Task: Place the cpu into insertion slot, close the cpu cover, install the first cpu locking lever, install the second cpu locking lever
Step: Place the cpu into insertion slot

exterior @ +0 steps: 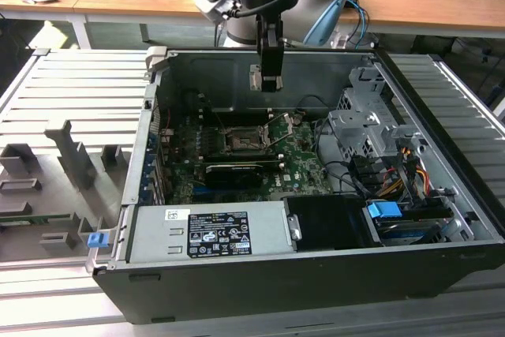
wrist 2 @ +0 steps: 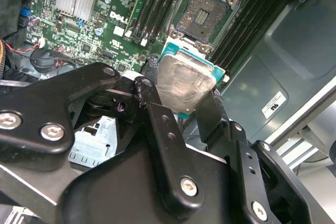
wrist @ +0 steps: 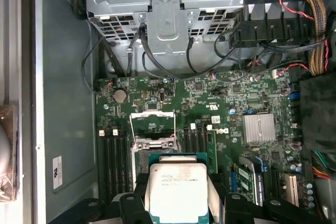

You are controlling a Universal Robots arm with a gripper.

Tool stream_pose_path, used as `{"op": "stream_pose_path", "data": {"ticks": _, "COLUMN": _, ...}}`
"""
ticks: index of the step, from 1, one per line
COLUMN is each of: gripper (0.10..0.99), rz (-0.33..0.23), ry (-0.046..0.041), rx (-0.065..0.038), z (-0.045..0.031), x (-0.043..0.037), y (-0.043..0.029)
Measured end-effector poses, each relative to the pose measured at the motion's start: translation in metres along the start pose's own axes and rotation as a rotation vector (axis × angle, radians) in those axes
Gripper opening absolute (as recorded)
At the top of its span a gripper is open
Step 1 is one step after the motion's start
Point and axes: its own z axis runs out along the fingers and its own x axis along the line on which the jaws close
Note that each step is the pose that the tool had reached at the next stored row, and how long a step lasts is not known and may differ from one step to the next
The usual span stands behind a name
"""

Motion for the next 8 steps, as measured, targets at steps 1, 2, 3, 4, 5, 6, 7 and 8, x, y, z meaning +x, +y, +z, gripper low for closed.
{"op": "stream_pose_path", "data": {"ticks": 1, "gripper": 0.529, "rz": 0.0, "ry": 0.0, "rx": 0.0, "z": 0.0002, "x": 0.0, "y": 0.0}}
{"op": "stream_pose_path", "data": {"ticks": 2, "gripper": 0.529, "rz": 0.0, "ry": 0.0001, "rx": 0.0, "z": 0.0004, "x": 0.0, "y": 0.0}}
{"op": "stream_pose_path", "data": {"ticks": 3, "gripper": 0.529, "rz": 0.0, "ry": 0.0001, "rx": 0.0, "z": 0.0007, "x": 0.0, "y": -0.0001}}
{"op": "stream_pose_path", "data": {"ticks": 4, "gripper": 0.529, "rz": 0.0, "ry": 0.0001, "rx": 0.0, "z": 0.0008, "x": 0.0, "y": -0.0001}}
{"op": "stream_pose_path", "data": {"ticks": 5, "gripper": 0.529, "rz": 0.0, "ry": 0.0001, "rx": 0.0, "z": 0.001, "x": 0.0, "y": -0.0001}}
{"op": "stream_pose_path", "data": {"ticks": 6, "gripper": 0.529, "rz": 0.0, "ry": 0.0001, "rx": 0.0, "z": 0.0012, "x": 0.0, "y": -0.0001}}
{"op": "stream_pose_path", "data": {"ticks": 7, "gripper": 0.529, "rz": 0.0, "ry": 0.0, "rx": 0.0, "z": 0.0014, "x": 0.0, "y": -0.0001}}
{"op": "stream_pose_path", "data": {"ticks": 8, "gripper": 0.529, "rz": 0.0, "ry": 0.0, "rx": 0.0, "z": 0.0025, "x": 0.0, "y": -0.0002}}
